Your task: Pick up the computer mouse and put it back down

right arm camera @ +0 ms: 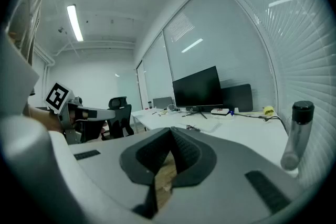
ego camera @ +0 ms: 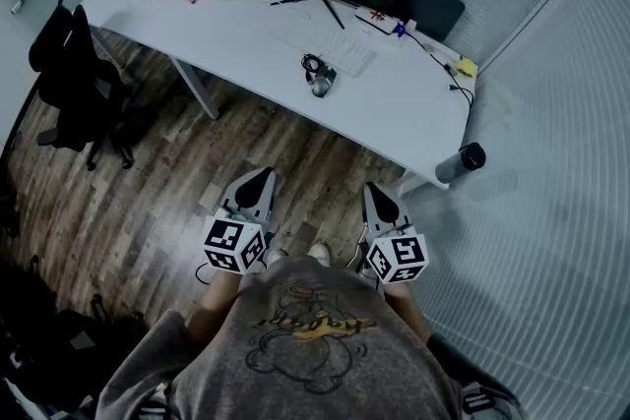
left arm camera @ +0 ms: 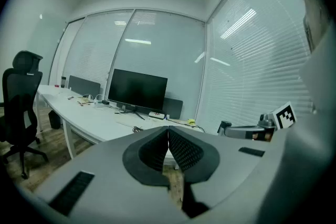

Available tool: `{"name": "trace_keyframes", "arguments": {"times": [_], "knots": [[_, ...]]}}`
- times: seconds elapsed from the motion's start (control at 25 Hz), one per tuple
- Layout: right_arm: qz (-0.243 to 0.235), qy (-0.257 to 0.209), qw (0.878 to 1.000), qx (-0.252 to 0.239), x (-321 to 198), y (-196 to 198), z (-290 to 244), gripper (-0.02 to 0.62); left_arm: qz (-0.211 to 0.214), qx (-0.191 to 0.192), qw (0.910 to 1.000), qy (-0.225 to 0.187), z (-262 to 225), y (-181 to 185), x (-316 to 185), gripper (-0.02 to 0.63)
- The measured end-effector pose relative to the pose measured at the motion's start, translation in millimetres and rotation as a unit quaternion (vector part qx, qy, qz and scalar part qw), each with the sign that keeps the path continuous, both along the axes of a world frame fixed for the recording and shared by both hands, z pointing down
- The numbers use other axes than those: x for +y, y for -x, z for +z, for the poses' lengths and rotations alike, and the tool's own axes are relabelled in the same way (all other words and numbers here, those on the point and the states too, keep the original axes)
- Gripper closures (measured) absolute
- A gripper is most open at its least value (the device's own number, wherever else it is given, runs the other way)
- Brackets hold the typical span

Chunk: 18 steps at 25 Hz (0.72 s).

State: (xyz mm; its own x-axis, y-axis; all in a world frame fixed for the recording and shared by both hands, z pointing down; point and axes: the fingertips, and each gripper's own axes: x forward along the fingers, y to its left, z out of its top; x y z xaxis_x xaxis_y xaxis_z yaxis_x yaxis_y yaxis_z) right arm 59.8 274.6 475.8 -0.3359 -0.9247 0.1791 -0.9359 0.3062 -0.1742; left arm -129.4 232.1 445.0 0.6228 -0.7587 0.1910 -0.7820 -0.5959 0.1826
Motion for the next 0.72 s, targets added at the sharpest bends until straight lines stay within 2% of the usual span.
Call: {"name": "trace_keyframes", "arguments": {"times": [0.32, 0.72], "knots": [[0.007, 0.000, 1.000, -0.007, -7.7, -5.5, 3.7, 0.591, 0.004, -0.002, 1.0000, -0.001, 0.9, -6.7, -8.8, 0.588], [0.019, 0.001, 0.999, -0.036, -43.3, -45.3, 13.7, 0.589, 0.000, -0.008, 1.0000, -0.003, -0.1, -37.4, -42.4, 0.588]]}}
